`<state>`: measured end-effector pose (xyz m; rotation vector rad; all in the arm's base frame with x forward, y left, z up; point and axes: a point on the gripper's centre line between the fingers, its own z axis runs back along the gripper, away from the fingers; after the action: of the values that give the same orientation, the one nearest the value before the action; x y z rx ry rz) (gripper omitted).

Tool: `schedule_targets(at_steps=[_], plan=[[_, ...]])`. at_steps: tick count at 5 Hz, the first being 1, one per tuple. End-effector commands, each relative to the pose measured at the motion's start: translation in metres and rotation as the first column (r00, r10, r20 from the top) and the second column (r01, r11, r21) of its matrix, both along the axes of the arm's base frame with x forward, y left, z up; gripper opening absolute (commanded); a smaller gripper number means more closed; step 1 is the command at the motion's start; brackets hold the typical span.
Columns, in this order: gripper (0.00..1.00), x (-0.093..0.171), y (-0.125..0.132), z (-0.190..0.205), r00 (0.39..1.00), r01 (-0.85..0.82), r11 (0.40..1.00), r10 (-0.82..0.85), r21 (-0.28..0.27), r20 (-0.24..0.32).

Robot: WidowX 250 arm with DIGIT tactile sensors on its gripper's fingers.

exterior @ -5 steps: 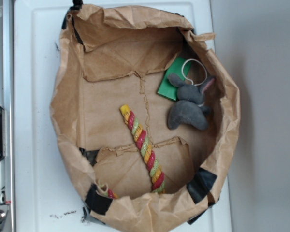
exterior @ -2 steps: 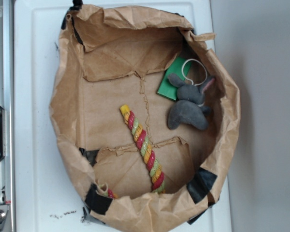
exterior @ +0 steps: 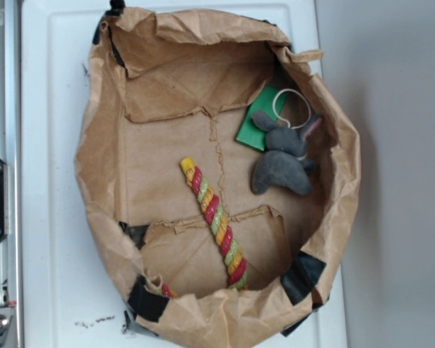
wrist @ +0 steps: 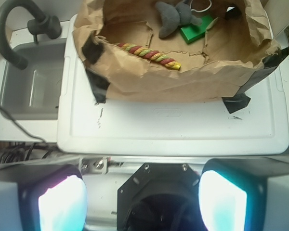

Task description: Grab the multicolored rope.

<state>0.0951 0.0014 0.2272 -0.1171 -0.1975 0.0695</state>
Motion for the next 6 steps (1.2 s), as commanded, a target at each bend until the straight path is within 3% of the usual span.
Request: schedule_targets(at_steps=[1,2,3,4,5,6], plan=[[1.00,0.004,0.003,0.001,1.000,-0.008,1.000,0.008,0.004,0.002],[1.00,0.004,0.003,0.001,1.000,-0.008,1.000,0.008,0.004,0.002],[1.00,0.046,-0.022,-0.004,0.999,-0.039,0.999,0.039,-0.008,-0.018],[1.00,0.090,-0.044,-0.011,1.000,0.000,1.000,0.000,-0.028,0.011],[1.00,0.124,-0.048,-0.023,0.997,0.075,0.996,-0.075,-0.055,0.003],[1.00,0.170,-0.037,-0.045,0.991,0.132,0.989,-0.133,-0.060,-0.009]])
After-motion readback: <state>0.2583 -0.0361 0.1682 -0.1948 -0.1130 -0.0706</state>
